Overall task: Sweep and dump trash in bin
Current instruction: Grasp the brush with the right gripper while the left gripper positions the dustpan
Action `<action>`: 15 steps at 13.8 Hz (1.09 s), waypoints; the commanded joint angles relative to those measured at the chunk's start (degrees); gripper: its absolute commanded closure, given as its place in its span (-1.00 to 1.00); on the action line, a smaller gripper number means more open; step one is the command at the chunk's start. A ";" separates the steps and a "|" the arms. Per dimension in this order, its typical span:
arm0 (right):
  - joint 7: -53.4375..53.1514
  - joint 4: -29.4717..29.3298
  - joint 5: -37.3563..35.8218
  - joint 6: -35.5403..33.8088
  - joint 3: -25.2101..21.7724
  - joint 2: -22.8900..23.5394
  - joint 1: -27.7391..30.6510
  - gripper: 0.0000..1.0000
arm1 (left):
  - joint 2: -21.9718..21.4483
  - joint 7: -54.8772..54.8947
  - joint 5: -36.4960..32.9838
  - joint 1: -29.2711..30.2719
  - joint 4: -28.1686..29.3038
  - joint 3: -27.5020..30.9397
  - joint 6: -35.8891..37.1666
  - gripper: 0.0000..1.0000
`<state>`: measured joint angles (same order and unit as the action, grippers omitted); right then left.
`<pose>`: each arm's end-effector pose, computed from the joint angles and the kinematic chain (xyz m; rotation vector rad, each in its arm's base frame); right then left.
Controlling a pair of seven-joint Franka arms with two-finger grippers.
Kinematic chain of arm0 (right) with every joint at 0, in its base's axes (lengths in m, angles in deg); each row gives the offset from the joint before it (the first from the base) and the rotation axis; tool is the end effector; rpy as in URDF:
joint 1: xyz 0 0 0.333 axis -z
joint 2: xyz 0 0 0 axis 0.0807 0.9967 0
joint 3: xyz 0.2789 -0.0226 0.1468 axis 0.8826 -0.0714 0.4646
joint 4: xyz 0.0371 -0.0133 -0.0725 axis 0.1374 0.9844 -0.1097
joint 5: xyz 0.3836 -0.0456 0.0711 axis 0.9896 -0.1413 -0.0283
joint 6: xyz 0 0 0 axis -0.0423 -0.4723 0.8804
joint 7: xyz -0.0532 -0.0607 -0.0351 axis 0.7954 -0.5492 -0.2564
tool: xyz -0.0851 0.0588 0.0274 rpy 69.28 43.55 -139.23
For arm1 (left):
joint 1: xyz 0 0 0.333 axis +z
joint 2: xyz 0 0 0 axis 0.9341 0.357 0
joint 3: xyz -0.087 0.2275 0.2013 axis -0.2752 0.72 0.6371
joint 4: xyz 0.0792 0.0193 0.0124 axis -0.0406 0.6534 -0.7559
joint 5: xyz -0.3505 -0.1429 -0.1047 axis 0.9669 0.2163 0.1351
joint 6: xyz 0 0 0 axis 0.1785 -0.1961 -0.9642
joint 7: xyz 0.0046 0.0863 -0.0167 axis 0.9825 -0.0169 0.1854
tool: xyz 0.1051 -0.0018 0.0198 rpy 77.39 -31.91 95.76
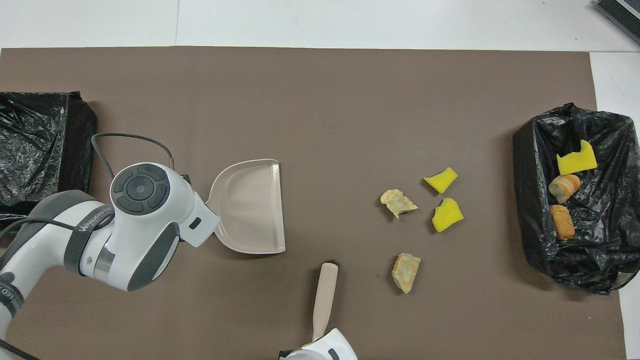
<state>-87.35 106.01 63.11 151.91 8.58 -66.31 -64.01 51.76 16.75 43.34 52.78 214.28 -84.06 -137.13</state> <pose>0.2256 0.4160 0.3421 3.0275 -0.2668 -0.2489 0.4931 -0.1876 0.3700 -2.1744 2.0989 0.1617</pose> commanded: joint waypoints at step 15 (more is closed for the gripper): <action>26.96 -9.47 -16.35 -18.79 -0.14 -1.10 36.08 1.00 | -1.60 -3.20 -1.08 -0.84 1.77 0.41 -1.14 1.00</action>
<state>-62.54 95.95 50.22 133.91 7.37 -67.33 -31.03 51.76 15.54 43.34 52.78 214.28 -84.07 -137.16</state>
